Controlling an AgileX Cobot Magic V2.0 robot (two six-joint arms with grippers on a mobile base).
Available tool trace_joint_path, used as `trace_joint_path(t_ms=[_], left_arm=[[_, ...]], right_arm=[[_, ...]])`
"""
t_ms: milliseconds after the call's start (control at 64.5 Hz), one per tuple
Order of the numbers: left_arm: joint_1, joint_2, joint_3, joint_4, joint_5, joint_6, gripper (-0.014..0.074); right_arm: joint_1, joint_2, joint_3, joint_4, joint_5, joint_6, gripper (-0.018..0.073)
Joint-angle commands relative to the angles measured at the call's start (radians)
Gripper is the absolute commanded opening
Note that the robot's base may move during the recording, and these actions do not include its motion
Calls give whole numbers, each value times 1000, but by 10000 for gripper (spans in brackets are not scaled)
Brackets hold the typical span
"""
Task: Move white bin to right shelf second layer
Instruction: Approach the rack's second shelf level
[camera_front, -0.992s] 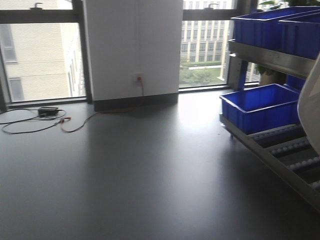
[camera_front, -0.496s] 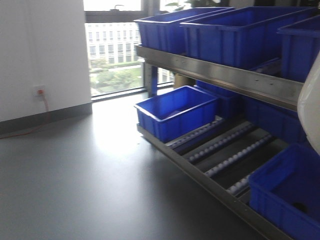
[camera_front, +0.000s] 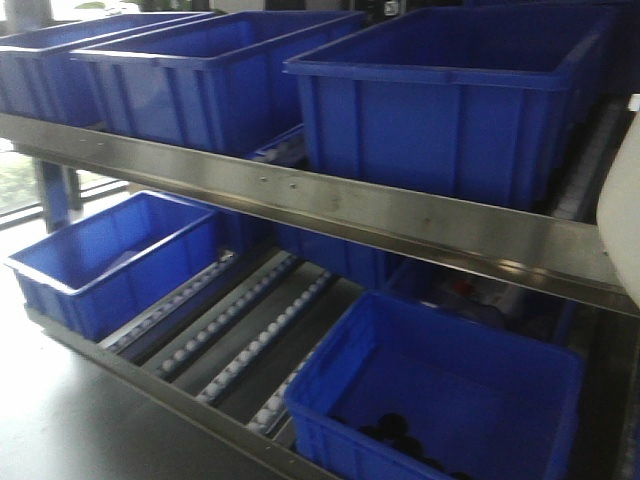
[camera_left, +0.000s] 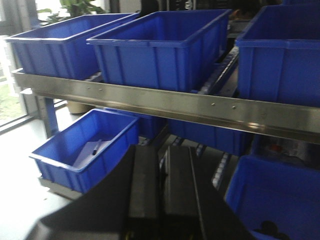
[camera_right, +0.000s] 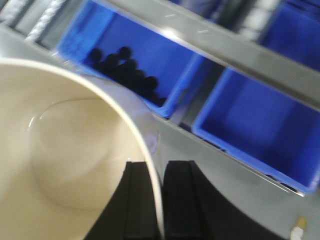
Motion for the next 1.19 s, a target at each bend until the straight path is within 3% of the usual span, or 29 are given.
trace_joint_path(t_ms=[0, 1178], left_arm=[[-5, -14, 37, -6, -84, -3, 85], [-5, -14, 37, -6, -84, -3, 85]], right_arm=[[0, -2, -30, 2, -75, -7, 48], [0, -2, -30, 2, -75, -7, 48]])
